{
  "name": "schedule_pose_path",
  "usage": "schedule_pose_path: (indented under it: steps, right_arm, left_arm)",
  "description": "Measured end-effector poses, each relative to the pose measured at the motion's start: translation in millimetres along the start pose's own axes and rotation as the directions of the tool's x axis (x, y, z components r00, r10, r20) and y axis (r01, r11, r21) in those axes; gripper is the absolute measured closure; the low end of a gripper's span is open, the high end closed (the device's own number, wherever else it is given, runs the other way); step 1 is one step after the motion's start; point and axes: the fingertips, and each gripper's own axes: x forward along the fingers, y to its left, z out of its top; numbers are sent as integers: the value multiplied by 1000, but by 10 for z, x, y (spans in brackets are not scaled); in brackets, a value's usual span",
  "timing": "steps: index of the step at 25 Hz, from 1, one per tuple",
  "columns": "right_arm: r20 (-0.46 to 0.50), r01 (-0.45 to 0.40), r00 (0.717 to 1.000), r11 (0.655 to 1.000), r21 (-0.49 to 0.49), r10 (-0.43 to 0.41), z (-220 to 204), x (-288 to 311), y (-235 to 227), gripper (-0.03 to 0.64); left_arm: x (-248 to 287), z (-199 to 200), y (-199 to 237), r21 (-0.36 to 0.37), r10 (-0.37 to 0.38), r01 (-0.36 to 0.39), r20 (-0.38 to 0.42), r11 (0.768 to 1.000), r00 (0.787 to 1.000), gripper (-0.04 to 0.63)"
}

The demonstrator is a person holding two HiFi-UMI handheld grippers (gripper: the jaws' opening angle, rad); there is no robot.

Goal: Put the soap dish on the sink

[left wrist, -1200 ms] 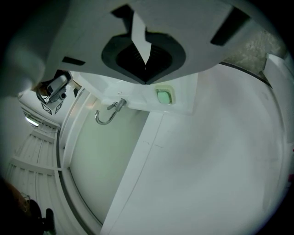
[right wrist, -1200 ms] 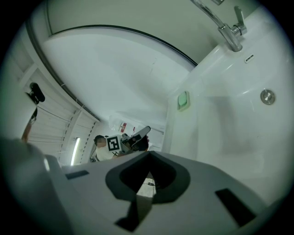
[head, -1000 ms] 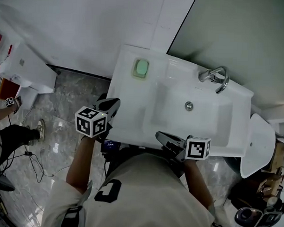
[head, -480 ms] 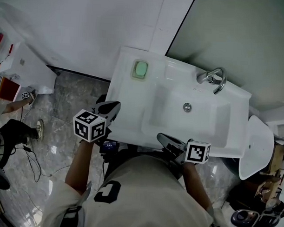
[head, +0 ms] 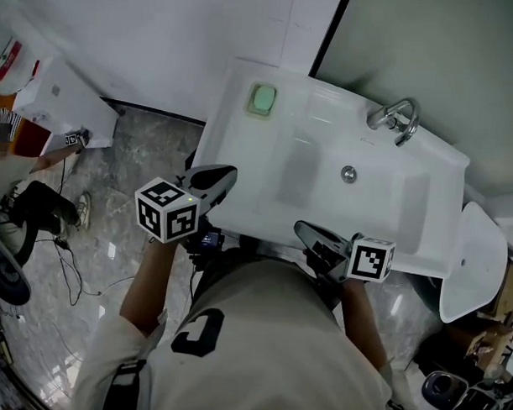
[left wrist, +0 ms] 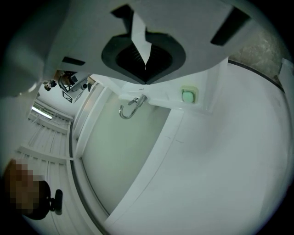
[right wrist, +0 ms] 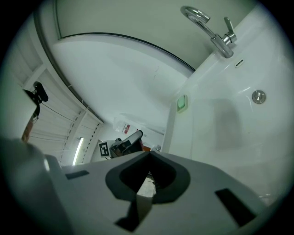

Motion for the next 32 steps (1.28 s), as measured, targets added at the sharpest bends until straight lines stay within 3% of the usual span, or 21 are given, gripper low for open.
schedule_pose_path:
  steps: [8, 13, 25, 32]
  right_arm:
    - [32, -22, 999, 1000, 21, 21, -90, -501, -156, 607]
    - [43, -8, 999, 1000, 21, 7, -209, -831, -235, 607]
    - [96, -32, 995, 999, -34, 35, -504, -1499, -217, 607]
    - [53, -85, 995, 996, 18, 84, -915, -1666, -239, 607]
  left_arm:
    - [257, 83, -540, 78, 0, -1, 15, 997, 1000, 575]
    - [271, -21, -773, 111, 64, -65, 15, 992, 998, 575]
    - [425, -349, -1581, 131, 5, -3, -18, 991, 1000, 575]
    - [319, -763, -1892, 109, 45, -39, -55, 993, 997, 575]
